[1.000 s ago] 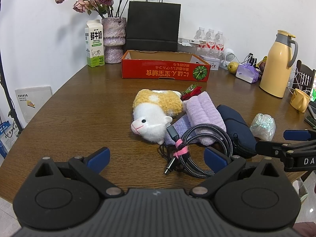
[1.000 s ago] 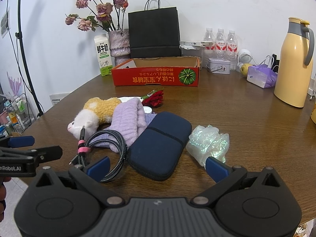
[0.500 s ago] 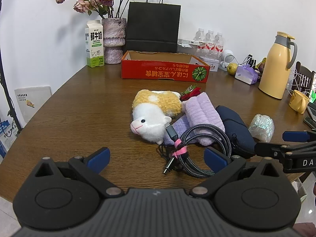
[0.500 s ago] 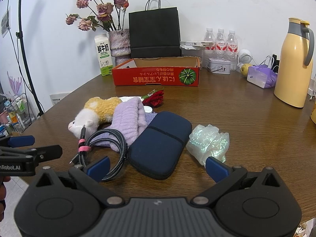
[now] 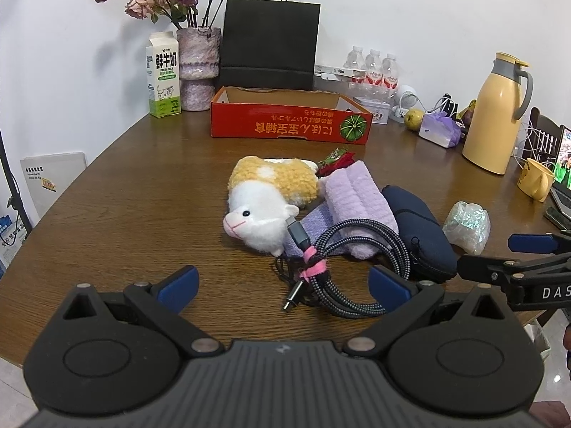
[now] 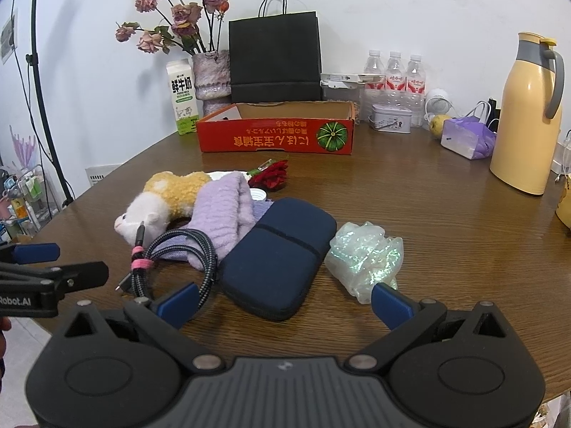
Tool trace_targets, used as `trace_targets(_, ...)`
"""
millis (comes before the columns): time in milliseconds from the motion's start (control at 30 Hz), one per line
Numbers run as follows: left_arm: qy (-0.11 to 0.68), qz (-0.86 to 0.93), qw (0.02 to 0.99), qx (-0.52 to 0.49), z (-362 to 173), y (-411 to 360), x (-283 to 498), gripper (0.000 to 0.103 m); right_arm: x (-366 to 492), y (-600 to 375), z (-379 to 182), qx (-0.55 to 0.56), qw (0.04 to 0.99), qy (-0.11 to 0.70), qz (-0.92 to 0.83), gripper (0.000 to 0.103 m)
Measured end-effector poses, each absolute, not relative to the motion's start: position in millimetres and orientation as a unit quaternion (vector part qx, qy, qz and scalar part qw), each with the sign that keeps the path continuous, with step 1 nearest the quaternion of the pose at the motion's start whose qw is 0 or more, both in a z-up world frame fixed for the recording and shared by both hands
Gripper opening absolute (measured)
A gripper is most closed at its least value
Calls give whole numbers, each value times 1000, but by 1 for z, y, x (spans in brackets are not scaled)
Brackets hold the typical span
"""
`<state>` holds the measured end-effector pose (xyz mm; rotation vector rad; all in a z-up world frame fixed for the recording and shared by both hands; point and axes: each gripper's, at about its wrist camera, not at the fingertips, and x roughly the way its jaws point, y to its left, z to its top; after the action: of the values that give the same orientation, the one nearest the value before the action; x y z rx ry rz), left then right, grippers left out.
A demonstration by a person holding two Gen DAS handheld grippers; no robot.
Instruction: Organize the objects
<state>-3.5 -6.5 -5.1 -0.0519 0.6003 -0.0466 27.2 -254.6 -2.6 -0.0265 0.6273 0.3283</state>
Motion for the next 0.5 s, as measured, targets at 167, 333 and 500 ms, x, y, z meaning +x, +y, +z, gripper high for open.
trace_targets(167,299,-24,953,-27,-7,-9,0,103,31,-258,-5,-16,938,306,160,103)
trace_targets(333,308,-22,951,-29,-9,-13,7,103,38,-264,-10,-23,939,305,155,103)
trace_targets(500,312,-22,950,-26,-11,-19,14,103,48,-272,-14,-30,940,304,149,103)
